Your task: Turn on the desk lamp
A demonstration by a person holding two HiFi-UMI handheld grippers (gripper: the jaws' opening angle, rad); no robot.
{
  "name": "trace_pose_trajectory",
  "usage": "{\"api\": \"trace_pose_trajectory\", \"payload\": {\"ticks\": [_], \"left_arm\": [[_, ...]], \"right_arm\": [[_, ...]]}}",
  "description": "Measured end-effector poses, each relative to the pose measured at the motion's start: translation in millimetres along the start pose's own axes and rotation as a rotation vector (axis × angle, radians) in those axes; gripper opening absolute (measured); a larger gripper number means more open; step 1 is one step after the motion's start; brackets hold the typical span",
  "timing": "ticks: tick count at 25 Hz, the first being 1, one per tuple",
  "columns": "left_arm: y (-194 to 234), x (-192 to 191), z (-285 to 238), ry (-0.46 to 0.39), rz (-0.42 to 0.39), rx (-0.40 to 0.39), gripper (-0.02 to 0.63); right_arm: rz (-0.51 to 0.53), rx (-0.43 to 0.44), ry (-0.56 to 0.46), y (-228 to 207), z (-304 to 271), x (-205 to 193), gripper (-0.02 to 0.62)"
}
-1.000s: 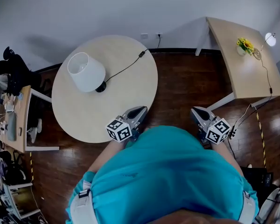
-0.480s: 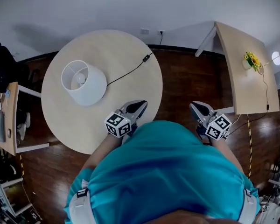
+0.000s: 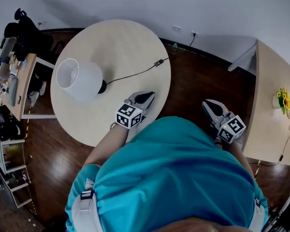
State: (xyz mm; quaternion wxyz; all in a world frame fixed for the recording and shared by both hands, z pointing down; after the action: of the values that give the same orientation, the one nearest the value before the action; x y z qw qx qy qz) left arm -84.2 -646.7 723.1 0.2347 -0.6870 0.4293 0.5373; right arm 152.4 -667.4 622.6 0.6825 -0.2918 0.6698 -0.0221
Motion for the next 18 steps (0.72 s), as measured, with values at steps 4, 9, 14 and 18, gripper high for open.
{"api": "trace_pose_trajectory", "payload": {"ticks": [4,9,14,18], "left_arm": [[23.3,0.4,-70.5,0.183,-0.034,0.135,0.106],[68.6,6.4,-159.1,0.384,-0.087,0.175,0.106],[127.9,-57.0,-206.5,0.561,-0.150,0.122,0.106],[176.6,-102.4,-236.3,0.682,-0.230,0.095,0.106]], "right_arm": [[-0.020,0.095,0.004,-71.8,3.7,30.6,0.002],[-0.037,0.106,0.023,-142.6,-1.0,62.1,0.002],[-0.067,0.020,0.009,-169.1,-29.5,45.3,0.002],[-0.099,-0.057,0.016,-191.5,-53.2,10.6,0.002]]}}
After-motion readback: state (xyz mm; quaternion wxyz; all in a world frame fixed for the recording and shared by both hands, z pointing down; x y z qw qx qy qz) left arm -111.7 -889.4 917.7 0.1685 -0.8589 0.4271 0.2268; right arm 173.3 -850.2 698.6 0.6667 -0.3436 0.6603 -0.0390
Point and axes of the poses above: the fingertips, and each gripper's own axes: z backward along the fingers, y to its left, x out of its top, the point moved 2 cm from there along z, backward along the fingers, and after that the axes turned 5 degrees about -z, right-handed, at the moved point
